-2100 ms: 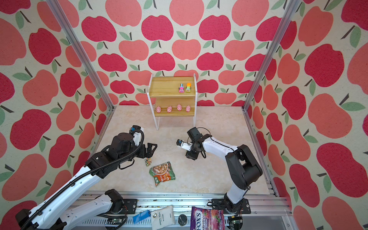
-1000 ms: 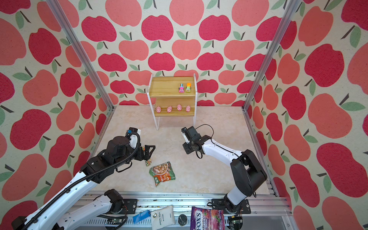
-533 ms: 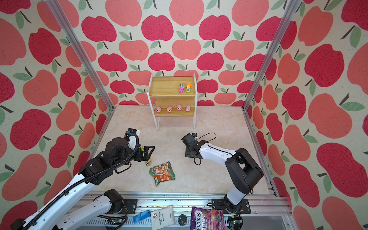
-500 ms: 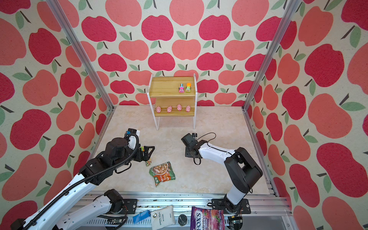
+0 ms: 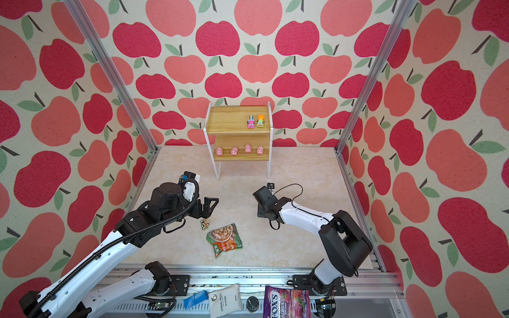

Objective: Place and organize the plastic toys onto the shelf

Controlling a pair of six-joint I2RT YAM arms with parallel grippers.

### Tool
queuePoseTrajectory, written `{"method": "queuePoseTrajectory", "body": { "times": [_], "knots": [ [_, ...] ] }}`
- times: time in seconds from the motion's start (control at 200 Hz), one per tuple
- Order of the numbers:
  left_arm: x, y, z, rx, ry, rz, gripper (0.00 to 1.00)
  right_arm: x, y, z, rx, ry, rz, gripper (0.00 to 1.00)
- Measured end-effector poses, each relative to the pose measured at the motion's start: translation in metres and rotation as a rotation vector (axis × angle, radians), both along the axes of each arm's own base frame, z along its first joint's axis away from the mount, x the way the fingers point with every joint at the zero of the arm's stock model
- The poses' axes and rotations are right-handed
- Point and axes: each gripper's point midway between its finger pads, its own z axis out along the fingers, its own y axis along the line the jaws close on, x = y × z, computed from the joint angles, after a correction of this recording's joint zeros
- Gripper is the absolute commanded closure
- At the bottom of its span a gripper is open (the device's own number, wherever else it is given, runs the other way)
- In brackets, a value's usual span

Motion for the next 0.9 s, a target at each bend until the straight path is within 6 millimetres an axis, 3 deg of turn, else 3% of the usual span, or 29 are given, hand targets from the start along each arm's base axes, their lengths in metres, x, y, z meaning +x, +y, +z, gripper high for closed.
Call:
{"method": "queuePoseTrajectory", "body": {
  "times": [0.12, 0.215, 0.365, 0.615, 0.9],
  "knots": [
    [0.008, -0.007, 0.021, 0.008, -0.060, -0.028, 0.01, -0.006, 0.000, 0.012, 0.040, -0.106, 0.048, 0.45],
    [0.012, -0.011, 0.025, 0.017, -0.086, -0.048, 0.01, -0.015, 0.003, 0.009, 0.059, -0.191, 0.099, 0.45],
    [0.016, -0.016, 0.017, 0.018, -0.107, -0.066, 0.01, -0.024, 0.001, -0.006, 0.040, -0.268, 0.153, 0.47],
    [0.012, -0.014, -0.018, 0.034, -0.081, -0.073, 0.01, -0.018, 0.010, -0.006, 0.076, -0.380, 0.166, 0.49],
    [0.012, -0.014, -0.018, 0.023, -0.097, -0.073, 0.01, -0.015, 0.013, -0.021, 0.068, -0.382, 0.163, 0.54]
  ]
}}
